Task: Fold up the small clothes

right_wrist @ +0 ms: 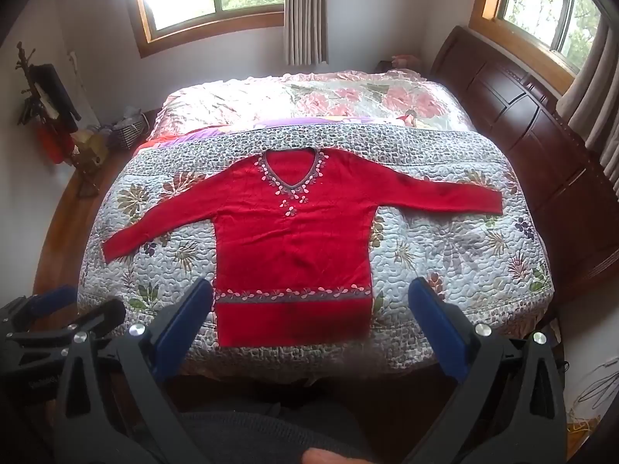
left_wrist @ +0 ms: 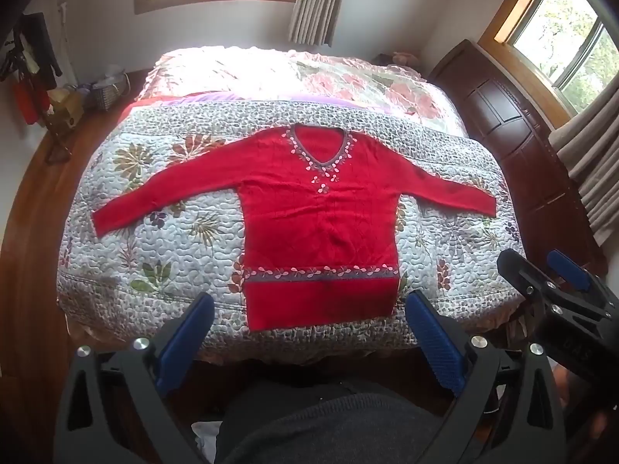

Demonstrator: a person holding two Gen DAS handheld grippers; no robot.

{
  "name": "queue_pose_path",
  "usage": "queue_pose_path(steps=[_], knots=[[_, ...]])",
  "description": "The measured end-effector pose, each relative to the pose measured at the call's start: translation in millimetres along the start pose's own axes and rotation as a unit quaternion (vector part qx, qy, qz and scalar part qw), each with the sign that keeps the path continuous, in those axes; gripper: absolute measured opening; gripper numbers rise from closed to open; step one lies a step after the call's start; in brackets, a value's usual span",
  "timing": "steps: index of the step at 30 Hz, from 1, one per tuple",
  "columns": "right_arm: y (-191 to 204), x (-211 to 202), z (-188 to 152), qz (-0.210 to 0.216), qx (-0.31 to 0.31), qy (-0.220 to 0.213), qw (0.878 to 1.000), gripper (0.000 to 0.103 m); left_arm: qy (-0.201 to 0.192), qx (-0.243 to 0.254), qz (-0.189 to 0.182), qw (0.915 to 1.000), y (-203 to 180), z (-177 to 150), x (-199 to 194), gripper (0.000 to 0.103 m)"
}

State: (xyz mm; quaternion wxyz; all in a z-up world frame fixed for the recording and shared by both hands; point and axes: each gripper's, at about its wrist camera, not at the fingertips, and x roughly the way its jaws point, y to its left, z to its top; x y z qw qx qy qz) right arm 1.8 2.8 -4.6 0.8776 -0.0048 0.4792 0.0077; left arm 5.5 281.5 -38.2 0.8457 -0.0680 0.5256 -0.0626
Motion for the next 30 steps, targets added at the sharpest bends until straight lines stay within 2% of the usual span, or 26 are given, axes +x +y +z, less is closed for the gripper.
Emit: queue_pose_path(steps=[30], knots=[[4, 11, 6, 0.005, -0.002, 0.006, 1.000, 0.100, -0.003, -0.003, 0.013, 0.9999, 3, 10, 1, 0.099]])
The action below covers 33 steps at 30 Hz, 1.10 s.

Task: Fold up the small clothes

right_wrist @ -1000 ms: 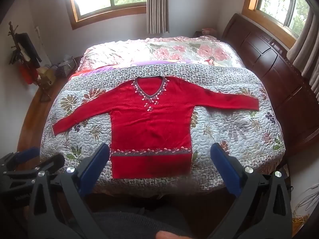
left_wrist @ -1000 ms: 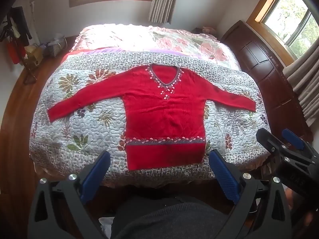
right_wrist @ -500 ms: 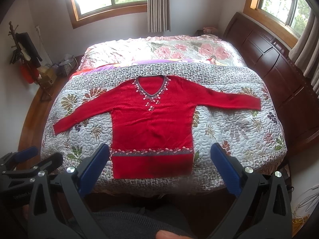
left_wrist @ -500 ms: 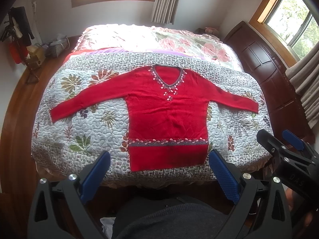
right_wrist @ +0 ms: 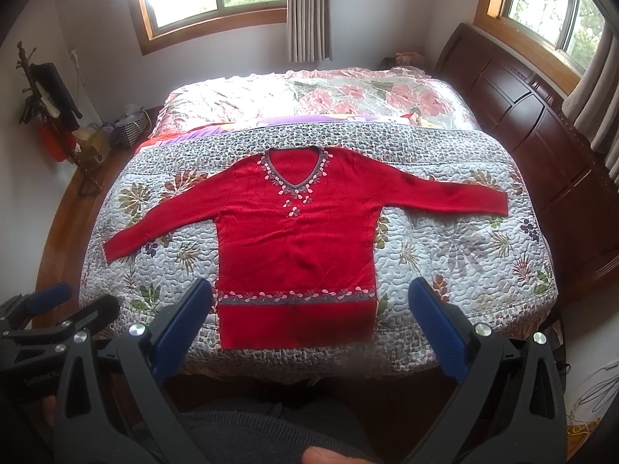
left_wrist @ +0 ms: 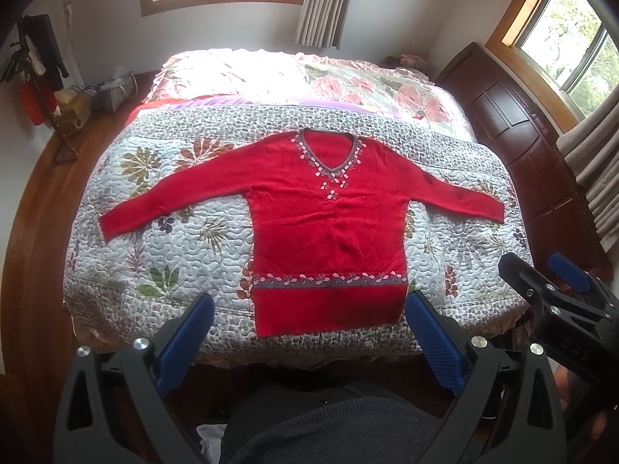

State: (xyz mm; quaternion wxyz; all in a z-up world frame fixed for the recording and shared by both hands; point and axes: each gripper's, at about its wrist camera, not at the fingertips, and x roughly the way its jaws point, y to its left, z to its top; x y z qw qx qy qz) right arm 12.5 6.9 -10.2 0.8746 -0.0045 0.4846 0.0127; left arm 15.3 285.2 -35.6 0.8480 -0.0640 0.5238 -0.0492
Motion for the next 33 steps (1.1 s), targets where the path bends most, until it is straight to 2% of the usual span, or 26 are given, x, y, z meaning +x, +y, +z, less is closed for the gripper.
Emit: queue_pose_path(steps=[23, 33], knots=[[0, 6, 5, 0.002, 0.002, 0.004, 1.000, 0.100, -0.001, 0.000, 0.002, 1.0000, 0, 3, 1, 0.099], [0, 12, 8, -0.001, 0.008, 0.009, 1.000, 0.100, 0.003, 0.001, -0.004, 1.0000, 8, 15, 9, 0.099]])
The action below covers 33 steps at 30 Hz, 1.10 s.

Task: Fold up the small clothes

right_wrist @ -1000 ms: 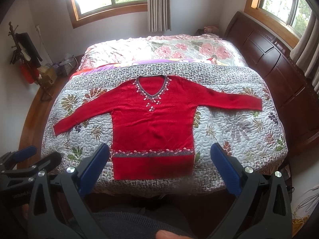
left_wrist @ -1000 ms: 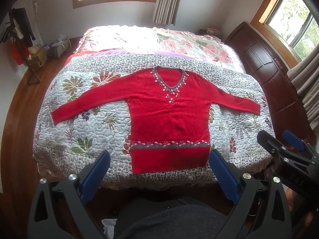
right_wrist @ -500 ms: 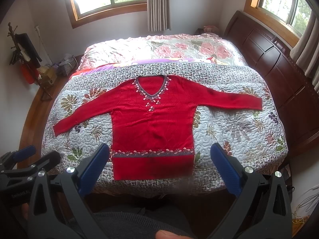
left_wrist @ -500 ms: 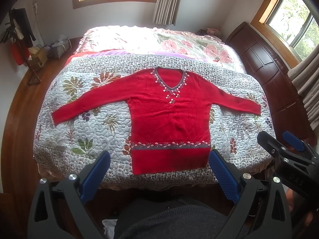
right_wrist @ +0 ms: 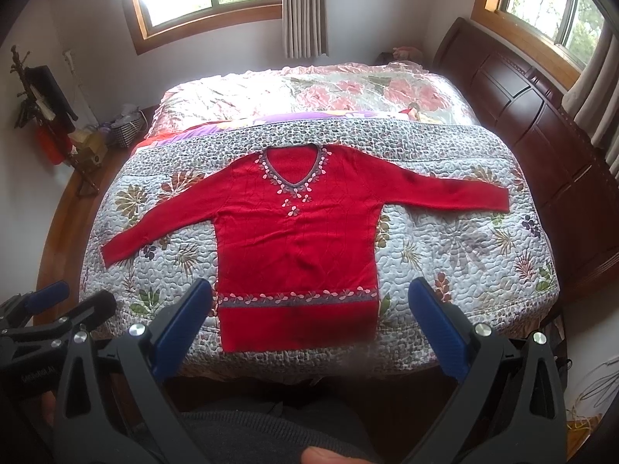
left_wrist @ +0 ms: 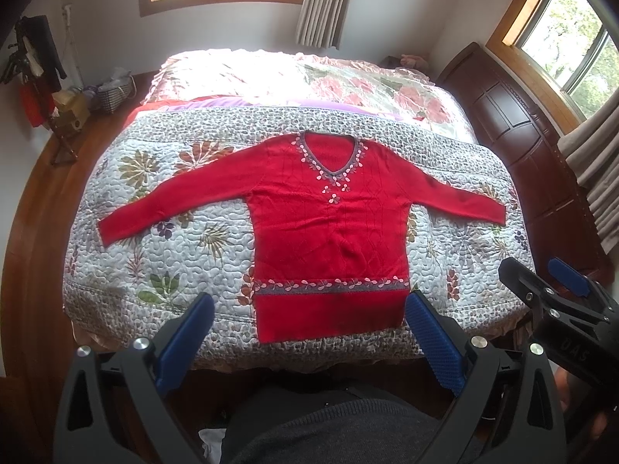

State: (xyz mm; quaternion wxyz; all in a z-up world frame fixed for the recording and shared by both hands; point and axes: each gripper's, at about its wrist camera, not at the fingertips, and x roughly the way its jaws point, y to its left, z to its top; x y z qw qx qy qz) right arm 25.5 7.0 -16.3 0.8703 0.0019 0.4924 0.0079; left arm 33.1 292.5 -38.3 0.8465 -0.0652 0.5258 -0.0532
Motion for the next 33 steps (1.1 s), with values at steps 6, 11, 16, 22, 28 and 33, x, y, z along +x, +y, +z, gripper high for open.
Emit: queue_pose_path(steps=[6, 11, 16, 22, 28, 33], knots=[[4, 4, 6, -0.004, 0.002, 0.004, 1.000, 0.100, 0.001, 0.003, -0.003, 1.0000, 7, 10, 5, 0.099], [12, 8, 13, -0.007, 0.006, 0.009, 1.000, 0.100, 0.005, 0.007, -0.005, 1.0000, 14, 17, 10, 0.099], [19, 11, 18, -0.008, 0.009, 0.012, 1.000, 0.100, 0.007, 0.008, -0.007, 0.9999, 20, 22, 13, 0.099], [28, 20, 26, 0.002, 0.015, 0.019, 1.000, 0.100, -0.012, 0.000, -0.015, 0.9998, 37, 31, 18, 0.099], [26, 27, 34, -0.009, 0.026, -0.008, 1.000, 0.100, -0.047, -0.009, -0.023, 0.9986, 65, 46, 41, 0.099], [-21, 38, 36, -0.005, 0.030, -0.095, 0.995, 0.100, -0.040, 0.002, -0.062, 0.9973, 74, 66, 71, 0.099]])
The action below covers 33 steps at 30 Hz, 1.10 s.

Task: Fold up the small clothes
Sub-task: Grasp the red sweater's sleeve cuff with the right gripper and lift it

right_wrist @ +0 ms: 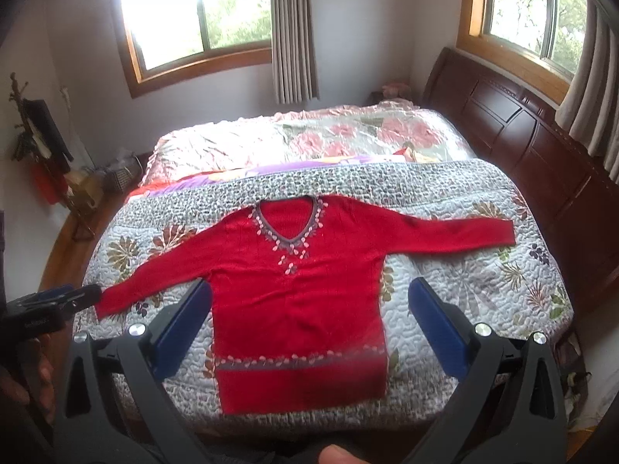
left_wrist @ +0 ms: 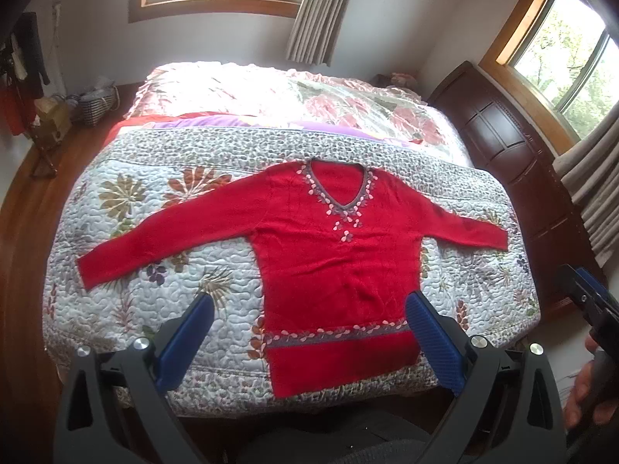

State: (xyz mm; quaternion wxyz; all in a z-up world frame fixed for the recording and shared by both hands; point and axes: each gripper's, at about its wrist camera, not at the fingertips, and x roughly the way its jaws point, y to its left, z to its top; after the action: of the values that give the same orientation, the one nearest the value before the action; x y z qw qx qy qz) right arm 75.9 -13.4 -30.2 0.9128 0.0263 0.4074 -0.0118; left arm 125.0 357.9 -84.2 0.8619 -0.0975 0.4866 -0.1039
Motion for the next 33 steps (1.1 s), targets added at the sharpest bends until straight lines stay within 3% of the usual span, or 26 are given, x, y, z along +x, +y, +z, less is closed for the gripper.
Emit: queue_pose_path(steps=[2, 4, 6, 7, 8, 11, 13, 16, 19, 21, 24, 28, 33], knots=[[-33, 27, 0, -0.037, 0.016, 0.022, 0.999, 0.100, -0.028, 0.003, -0.031, 0.9991, -4, 8, 5, 0.099], [-76, 55, -3, -0.045, 0.048, 0.042, 0.997, 0.097, -0.044, 0.014, -0.027, 0.9986, -15, 14, 12, 0.099], [-125, 84, -4, -0.047, 0.089, 0.066, 0.993, 0.069, -0.034, 0.017, -0.034, 0.9987, -27, 20, 23, 0.099], [-148, 99, -5, -0.035, 0.112, 0.080, 0.990, 0.047, -0.027, 0.009, -0.028, 0.9992, -33, 23, 30, 0.099], [-174, 113, -6, -0.020, 0.139, 0.088, 0.986, 0.040, -0.024, 0.006, -0.025, 0.9994, -38, 23, 36, 0.099], [-259, 155, -11, 0.003, 0.236, 0.101, 0.966, 0.040, -0.023, -0.017, -0.014, 0.9995, -57, 27, 48, 0.099], [-315, 181, -20, 0.023, 0.306, 0.104, 0.946, 0.040, -0.020, -0.035, -0.016, 0.9991, -71, 28, 56, 0.099], [-399, 217, -33, 0.067, 0.400, 0.088, 0.910, 0.040, -0.015, -0.043, -0.012, 0.9989, -93, 29, 62, 0.099], [-476, 251, -49, 0.107, 0.489, 0.066, 0.863, 0.045, -0.011, -0.050, 0.001, 0.9987, -115, 32, 66, 0.099], [-517, 273, -56, 0.112, 0.524, 0.058, 0.842, 0.045, -0.010, -0.058, 0.010, 0.9982, -126, 35, 68, 0.099], [-565, 305, -64, 0.134, 0.572, 0.045, 0.808, 0.040, 0.004, -0.069, 0.024, 0.9973, -141, 39, 77, 0.099], [-608, 341, -75, 0.133, 0.621, 0.039, 0.772, 0.040, 0.036, -0.075, 0.042, 0.9957, -157, 44, 92, 0.099], [-631, 372, -82, 0.123, 0.644, 0.049, 0.754, 0.040, 0.055, -0.100, 0.046, 0.9924, -165, 49, 101, 0.099]])
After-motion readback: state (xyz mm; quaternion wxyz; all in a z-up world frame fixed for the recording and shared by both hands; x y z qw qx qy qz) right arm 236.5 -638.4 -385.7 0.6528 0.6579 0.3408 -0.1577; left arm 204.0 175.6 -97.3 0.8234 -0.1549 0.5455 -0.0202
